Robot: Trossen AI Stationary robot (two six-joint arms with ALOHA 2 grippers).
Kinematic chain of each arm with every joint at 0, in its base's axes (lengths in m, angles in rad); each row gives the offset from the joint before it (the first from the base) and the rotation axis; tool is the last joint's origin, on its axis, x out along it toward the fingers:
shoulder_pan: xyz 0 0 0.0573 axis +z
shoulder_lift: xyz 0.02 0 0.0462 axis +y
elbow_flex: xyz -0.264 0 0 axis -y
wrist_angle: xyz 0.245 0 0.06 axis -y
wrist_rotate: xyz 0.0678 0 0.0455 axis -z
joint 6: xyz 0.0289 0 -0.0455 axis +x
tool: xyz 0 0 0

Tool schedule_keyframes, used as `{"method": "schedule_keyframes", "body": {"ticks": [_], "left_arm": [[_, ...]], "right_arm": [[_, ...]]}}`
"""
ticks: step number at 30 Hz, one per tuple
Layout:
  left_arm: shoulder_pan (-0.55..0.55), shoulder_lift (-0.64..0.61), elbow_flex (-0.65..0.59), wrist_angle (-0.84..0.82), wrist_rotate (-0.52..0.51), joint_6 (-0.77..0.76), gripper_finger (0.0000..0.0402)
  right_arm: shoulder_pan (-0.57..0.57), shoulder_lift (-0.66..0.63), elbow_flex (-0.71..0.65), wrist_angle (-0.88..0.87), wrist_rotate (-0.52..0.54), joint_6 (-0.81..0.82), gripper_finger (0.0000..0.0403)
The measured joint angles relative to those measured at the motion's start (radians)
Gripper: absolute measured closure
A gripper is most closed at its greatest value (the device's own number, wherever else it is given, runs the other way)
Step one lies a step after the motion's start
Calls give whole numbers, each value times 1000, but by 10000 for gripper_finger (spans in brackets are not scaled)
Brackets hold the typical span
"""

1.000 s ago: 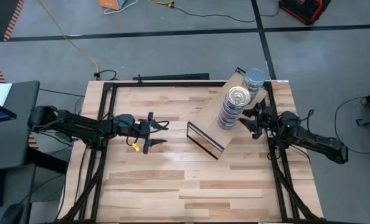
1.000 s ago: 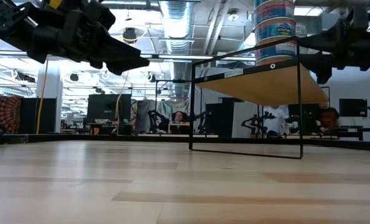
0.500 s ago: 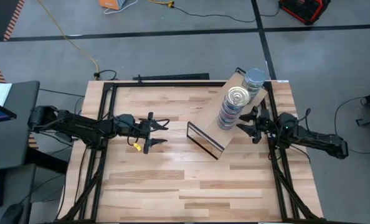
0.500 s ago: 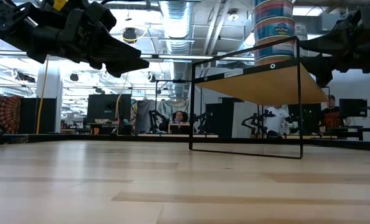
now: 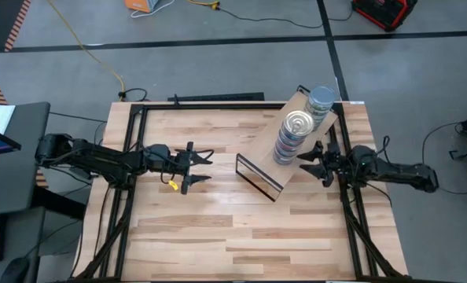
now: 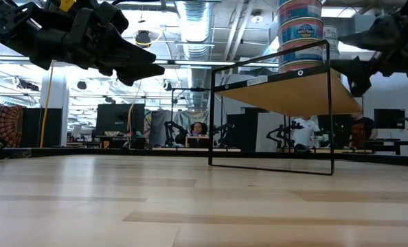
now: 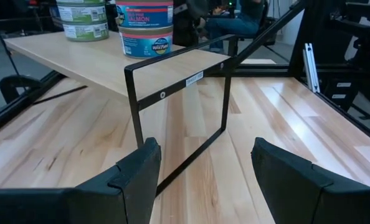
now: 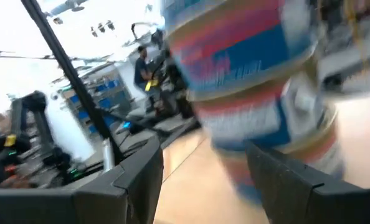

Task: Stack canned seafood by type on shelf
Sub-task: Return to Home Position

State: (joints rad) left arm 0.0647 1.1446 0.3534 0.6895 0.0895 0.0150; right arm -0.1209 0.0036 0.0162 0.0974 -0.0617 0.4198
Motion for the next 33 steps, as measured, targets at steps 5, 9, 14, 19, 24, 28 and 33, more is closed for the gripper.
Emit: {"method": "schedule_keyframes", "body": {"ticks": [5,9,14,19,24,28,33], "left_arm": [[0,0,0,-1,0,22,162],[0,0,0,-18,10,88,162],[-1,0,0,-11,18,118,162],[-1,0,0,-18,16,111,162],[-1,0,1,-104,-20,120,162],[-8,0,1,-95,-44,129,162],[-27,-2,1,-79,-73,163,162]], "right_arm": [[66,2,-4,-26,-14,5,147],[146,2,-4,-19,-19,-49,147],[233,1,-4,20,-4,-103,147],[315,1,-4,93,-2,-163,147],[352,3,-3,87,3,-154,147],[396,3,-3,87,4,-228,147],[456,3,-7,82,13,-320,147]]}}
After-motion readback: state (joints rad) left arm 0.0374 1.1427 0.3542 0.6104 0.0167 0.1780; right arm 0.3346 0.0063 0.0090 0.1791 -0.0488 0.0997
